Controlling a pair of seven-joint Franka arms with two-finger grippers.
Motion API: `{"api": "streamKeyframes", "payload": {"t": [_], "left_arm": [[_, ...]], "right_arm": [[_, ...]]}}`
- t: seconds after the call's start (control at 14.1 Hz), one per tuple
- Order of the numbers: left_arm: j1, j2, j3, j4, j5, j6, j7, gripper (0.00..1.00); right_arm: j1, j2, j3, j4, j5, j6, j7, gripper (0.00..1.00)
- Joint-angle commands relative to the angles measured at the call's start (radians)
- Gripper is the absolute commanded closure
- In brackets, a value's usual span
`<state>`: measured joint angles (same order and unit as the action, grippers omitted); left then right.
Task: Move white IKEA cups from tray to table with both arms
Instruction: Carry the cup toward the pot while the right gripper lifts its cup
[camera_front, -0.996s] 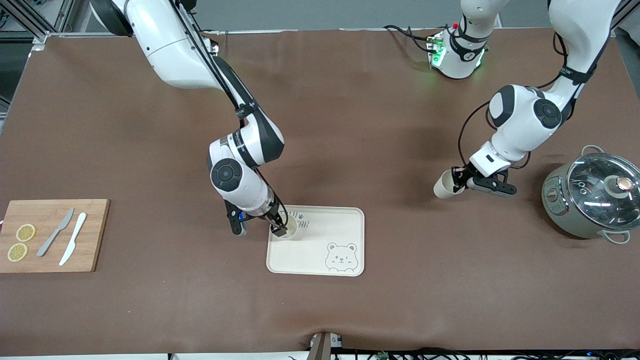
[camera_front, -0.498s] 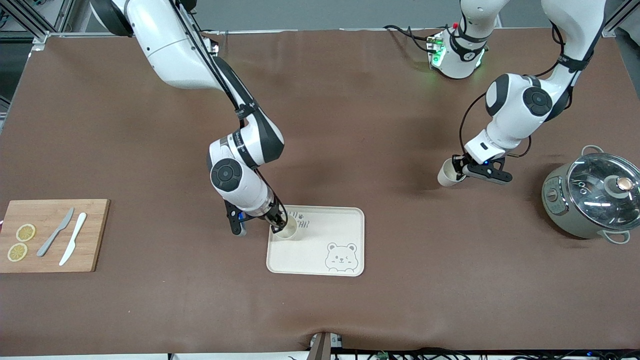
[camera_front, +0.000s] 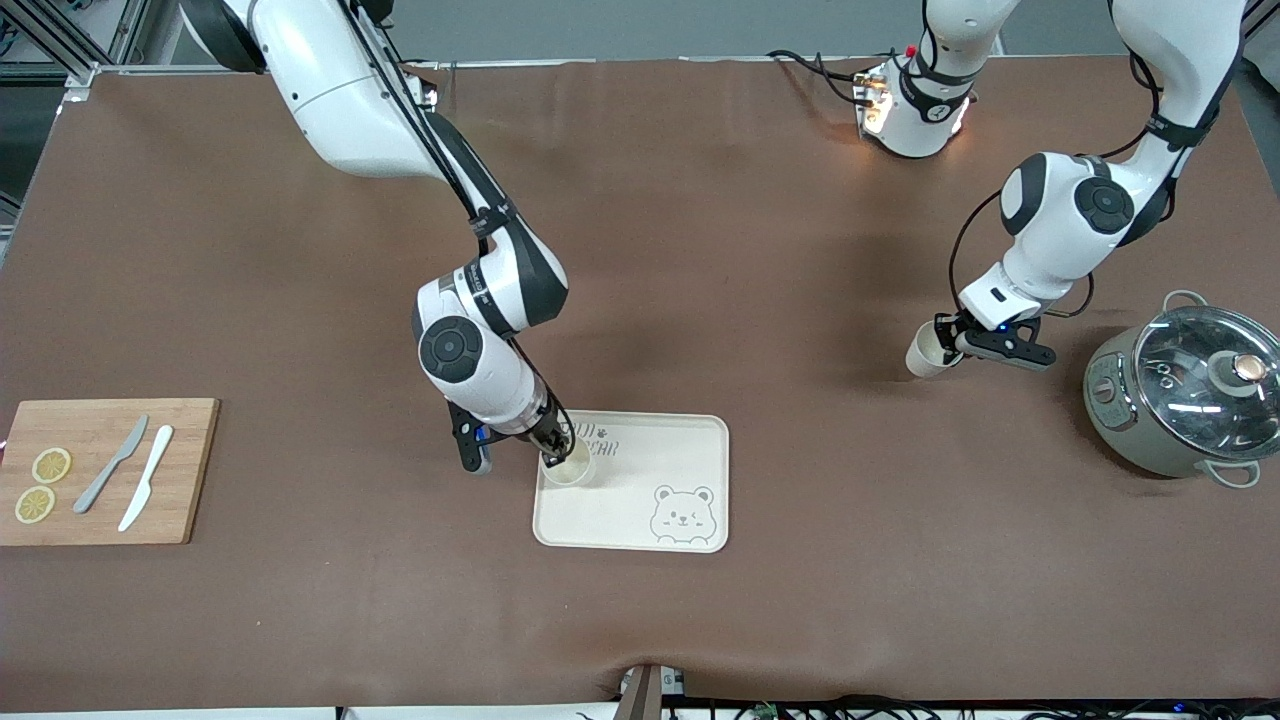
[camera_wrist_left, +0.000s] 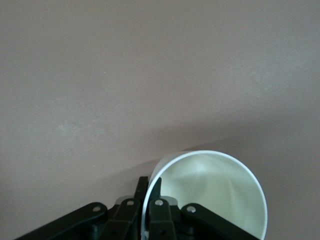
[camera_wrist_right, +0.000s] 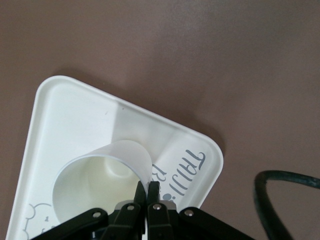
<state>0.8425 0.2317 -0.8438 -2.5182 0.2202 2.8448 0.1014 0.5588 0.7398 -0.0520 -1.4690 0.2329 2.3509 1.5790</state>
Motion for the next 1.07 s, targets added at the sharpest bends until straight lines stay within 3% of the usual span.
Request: {"api": "streamKeyframes", "payload": {"t": [0.0,0.57,0.85,1.0], "left_arm": [[0.027,0.011,-0.011,0.004,0.031,0.015,0.006,1.0],[0.024,0.077,-0.009,0.056,0.034,0.008,0.004,1.0],[0.021,0.143,0.057,0.099,0.168,0.008,-0.012,1.0],[0.021,0.15,0.06,0.108,0.176,0.007,-0.011,1.0]], "right_arm": [[-0.01,-0.013,-0.003,0.033,-0.015,-0.015,-0.014,1.0],[-0.068,-0.103,-0.003,0.029,-0.02,-0.211,-0.177,1.0],[-0.103,-0.146,-0.005,0.018,-0.021,-0.316,-0.284,1.0],[-0.128,-0.195,-0.006,0.001,-0.027,-0.363,-0.349,1.0]]}}
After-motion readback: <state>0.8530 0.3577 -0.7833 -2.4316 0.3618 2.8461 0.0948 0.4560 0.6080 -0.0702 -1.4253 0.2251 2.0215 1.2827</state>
